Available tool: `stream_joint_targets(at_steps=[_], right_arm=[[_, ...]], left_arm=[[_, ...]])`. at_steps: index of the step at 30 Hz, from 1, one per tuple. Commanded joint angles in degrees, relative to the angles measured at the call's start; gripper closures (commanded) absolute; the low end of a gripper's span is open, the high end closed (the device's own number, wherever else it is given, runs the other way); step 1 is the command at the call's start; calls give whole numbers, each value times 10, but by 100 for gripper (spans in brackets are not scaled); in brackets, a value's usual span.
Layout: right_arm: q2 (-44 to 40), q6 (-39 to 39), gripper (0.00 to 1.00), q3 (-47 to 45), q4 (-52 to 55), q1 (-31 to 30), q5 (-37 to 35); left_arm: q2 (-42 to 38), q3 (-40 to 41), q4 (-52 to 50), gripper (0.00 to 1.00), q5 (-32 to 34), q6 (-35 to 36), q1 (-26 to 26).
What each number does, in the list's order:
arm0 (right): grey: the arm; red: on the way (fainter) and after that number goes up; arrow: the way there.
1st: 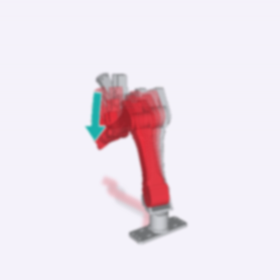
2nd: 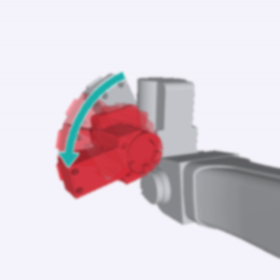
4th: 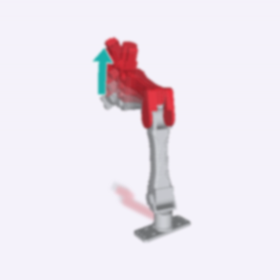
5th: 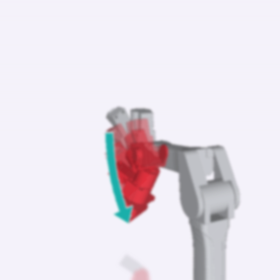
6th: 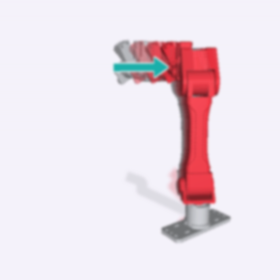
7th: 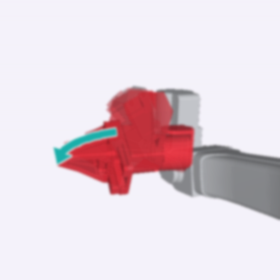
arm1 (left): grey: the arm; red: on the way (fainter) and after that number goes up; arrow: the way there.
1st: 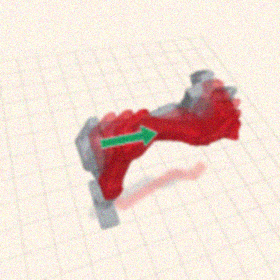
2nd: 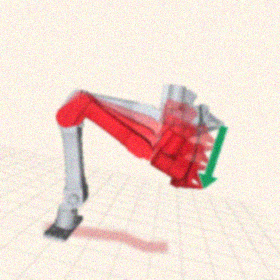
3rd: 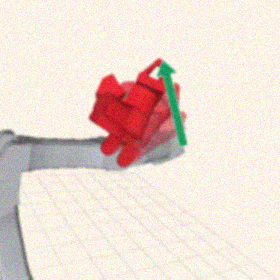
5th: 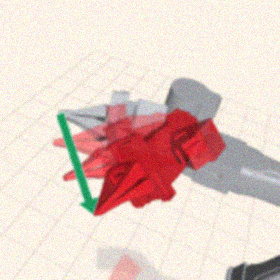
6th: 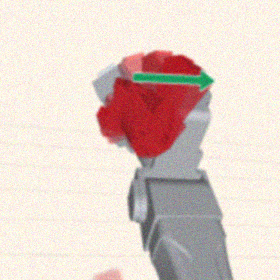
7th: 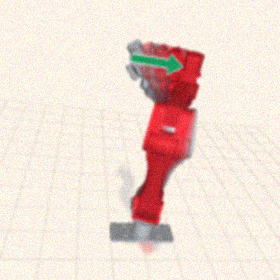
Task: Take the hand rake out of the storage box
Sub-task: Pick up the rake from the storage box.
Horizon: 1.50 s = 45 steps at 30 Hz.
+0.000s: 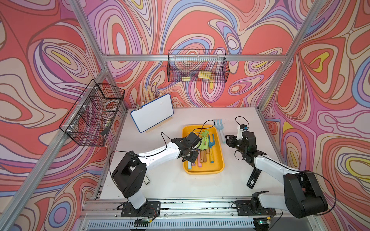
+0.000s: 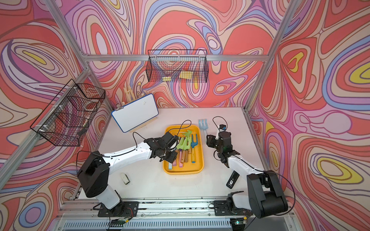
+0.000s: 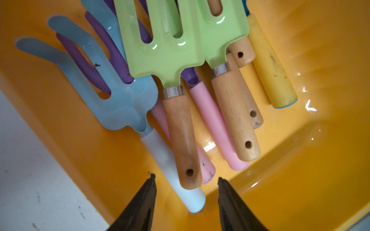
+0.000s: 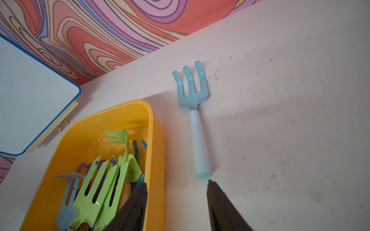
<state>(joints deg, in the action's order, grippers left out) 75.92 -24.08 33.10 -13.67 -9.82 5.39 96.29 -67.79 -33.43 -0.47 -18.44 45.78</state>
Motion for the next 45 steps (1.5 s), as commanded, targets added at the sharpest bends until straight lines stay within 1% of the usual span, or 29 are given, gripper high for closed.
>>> stream_joint_targets(at_steps=[1,5,15,20,24,27,31,33,38,45], right_arm=[[2,3,48,11,-1,2,0],[2,3,50,11,-1,2,1],[3,3,52,12,-1,2,1],[3,3,52,12,-1,1,1],[7,3,52,15,0,2,2],[8,3,52,15,1,1,3],[8,3,52,16,2,2,2],[8,3,52,15,2,2,3],[8,3,52,15,1,1,4],[11,3,53,19,4,2,4]], left_arm=[[24,-24,13,48,-6,-8,2],[53,-47,10,53,-5,-8,2],[107,-100,-13,54,24,-6,2],[125,-104,-14,54,38,-4,3],[137,-112,-20,54,36,-3,2],[144,-116,-22,53,37,-3,3],[151,-121,-29,47,41,-6,3],[156,-125,-34,47,44,-9,2],[162,-128,-37,54,46,-12,2],[169,-140,-47,68,47,-11,2]])
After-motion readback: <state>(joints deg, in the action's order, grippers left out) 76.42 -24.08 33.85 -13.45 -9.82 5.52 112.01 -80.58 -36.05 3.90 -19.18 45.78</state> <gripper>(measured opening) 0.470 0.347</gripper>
